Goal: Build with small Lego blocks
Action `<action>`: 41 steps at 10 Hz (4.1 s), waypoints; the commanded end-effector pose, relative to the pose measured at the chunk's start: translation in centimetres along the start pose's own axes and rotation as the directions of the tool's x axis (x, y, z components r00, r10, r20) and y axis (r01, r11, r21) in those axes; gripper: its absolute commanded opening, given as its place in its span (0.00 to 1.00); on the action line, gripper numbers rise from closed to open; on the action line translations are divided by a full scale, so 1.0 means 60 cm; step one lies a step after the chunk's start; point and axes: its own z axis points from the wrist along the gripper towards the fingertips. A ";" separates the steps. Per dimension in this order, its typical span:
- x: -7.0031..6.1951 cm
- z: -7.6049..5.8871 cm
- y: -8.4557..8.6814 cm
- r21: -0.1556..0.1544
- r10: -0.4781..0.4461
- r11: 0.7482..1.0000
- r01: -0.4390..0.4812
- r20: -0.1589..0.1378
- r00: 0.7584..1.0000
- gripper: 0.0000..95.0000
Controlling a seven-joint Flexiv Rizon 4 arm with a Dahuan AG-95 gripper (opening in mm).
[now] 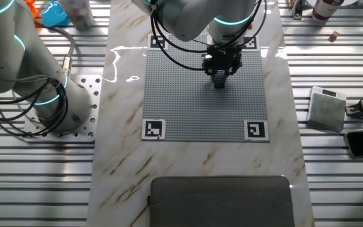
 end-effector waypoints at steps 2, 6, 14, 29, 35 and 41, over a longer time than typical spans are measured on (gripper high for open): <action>0.000 0.000 0.000 -0.001 -0.006 1.000 0.006 0.005 1.000 0.20; 0.000 -0.002 0.000 -0.001 -0.013 1.000 0.013 0.011 1.000 0.40; -0.001 -0.004 0.000 -0.003 -0.012 1.000 0.012 0.019 1.000 0.40; 0.011 -0.018 0.003 -0.010 0.072 0.997 -0.071 0.015 0.997 0.00; 0.011 -0.015 -0.001 -0.010 0.081 0.997 -0.081 0.015 0.997 0.00; 0.010 -0.007 -0.003 -0.009 0.092 0.996 -0.092 0.017 0.996 0.00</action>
